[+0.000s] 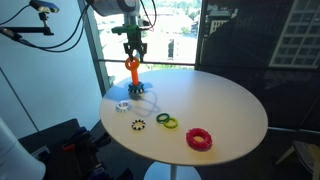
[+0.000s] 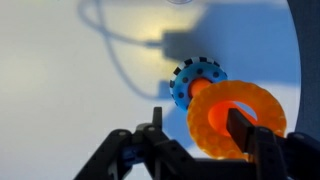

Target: Put the orange ring on the stack

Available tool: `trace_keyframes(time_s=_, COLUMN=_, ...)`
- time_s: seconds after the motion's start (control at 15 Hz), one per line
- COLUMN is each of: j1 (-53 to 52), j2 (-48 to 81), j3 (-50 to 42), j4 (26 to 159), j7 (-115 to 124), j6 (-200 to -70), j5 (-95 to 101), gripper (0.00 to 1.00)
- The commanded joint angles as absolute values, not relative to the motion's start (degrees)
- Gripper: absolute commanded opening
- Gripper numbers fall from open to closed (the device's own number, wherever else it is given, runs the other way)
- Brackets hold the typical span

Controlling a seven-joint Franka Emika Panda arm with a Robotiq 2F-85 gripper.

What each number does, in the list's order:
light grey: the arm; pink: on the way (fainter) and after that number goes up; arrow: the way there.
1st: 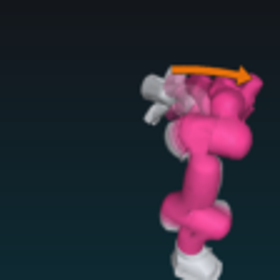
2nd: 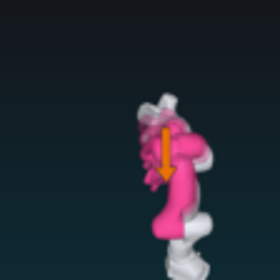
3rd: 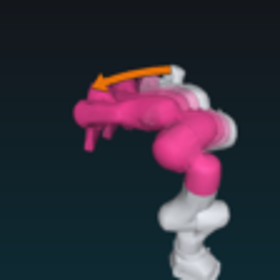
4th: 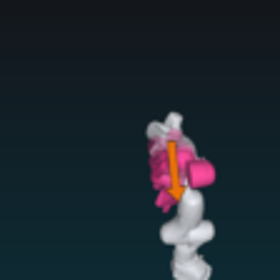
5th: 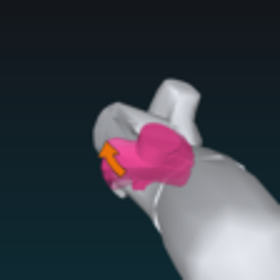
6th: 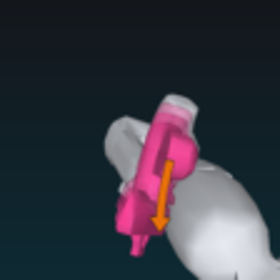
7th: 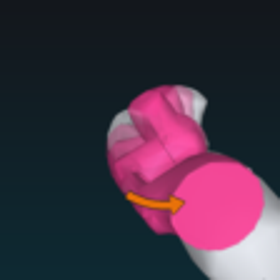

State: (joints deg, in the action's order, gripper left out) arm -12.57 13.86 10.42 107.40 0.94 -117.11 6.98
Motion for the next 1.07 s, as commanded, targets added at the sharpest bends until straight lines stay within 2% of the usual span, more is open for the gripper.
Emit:
trace_keyframes(time_s=0.0, j1=-12.67, j2=14.27, j3=10.32, j4=106.14, j7=0.67, j6=-116.19, j5=7.05, gripper=0.99)
trace_keyframes(time_s=1.0, j1=-12.26, j2=13.7, j3=8.24, j4=105.46, j7=2.07, j6=-117.98, j5=10.66, gripper=1.0)
